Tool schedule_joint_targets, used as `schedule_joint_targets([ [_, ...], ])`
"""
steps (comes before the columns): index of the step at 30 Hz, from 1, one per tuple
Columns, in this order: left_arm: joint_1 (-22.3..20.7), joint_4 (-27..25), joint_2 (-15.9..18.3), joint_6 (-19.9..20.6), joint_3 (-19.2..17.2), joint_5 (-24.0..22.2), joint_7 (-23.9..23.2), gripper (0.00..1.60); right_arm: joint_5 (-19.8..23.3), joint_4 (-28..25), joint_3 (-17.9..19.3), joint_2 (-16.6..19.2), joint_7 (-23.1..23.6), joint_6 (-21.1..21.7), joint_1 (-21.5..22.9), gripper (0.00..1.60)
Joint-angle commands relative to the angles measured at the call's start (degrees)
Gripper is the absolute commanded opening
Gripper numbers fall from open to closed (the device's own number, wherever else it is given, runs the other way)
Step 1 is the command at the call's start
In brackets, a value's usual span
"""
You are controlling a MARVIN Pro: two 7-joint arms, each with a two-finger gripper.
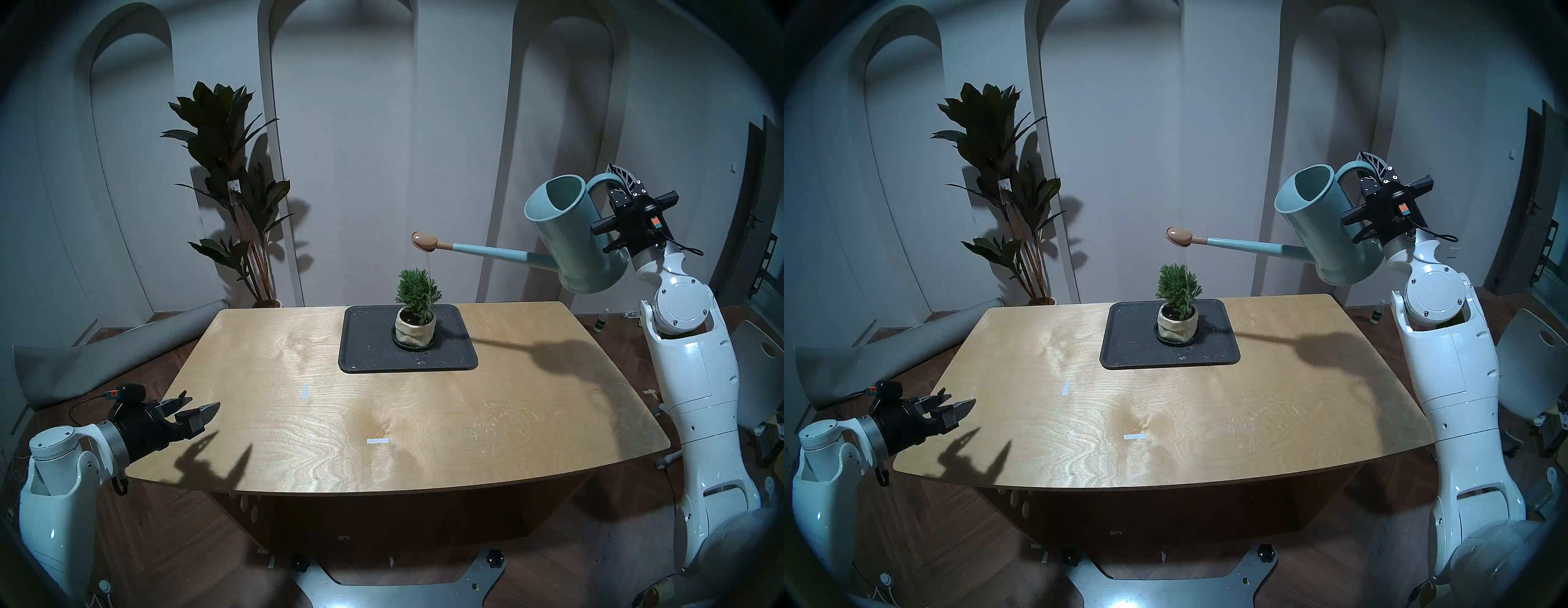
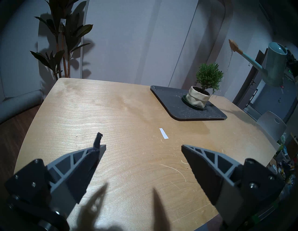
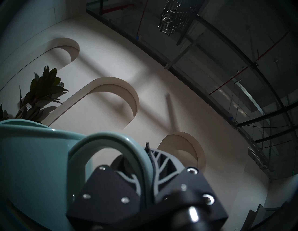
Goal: Pick up the watering can and pour water into the potted plant, then put the can down
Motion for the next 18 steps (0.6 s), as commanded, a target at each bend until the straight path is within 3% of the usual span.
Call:
schedule_joint_targets([
  [1, -0.2, -0.7, 0.2, -0.1, -0.3, 0.0, 0.0, 1.6, 5.4, -1.1, 5.2, -5.9, -4.0, -6.2, -6.2, 0.0],
  [7, -0.2, -0.6, 0.2, -0.1, -0.2, -0.1, 0.0, 1.6, 9.7, 1.7, 5.6, -10.9, -5.1, -10.0, -12.5, 0.0],
  [8, -0.3, -0.5, 0.2, -0.1, -0.2, -0.1, 0.0, 1.6, 10.4, 3.5, 4.3, -10.5, -5.1, -10.0, -12.2, 0.0],
  [11, -0.3, -0.5, 0.2, -0.1, -0.2, -0.1, 0.0, 1.6, 12.3, 3.3, 4.7, -14.2, -5.1, -12.7, -17.6, 0.0],
  [12, -0.3, -0.5, 0.2, -0.1, -0.2, -0.1, 0.0, 1.6, 12.9, 5.4, 3.5, -13.8, -5.0, -13.2, -16.3, 0.0],
  [18, -0.3, -0.5, 0.2, -0.1, -0.2, -0.1, 0.0, 1.6, 16.5, 4.5, 3.8, -18.4, -4.4, -17.1, -22.1, 0.0],
])
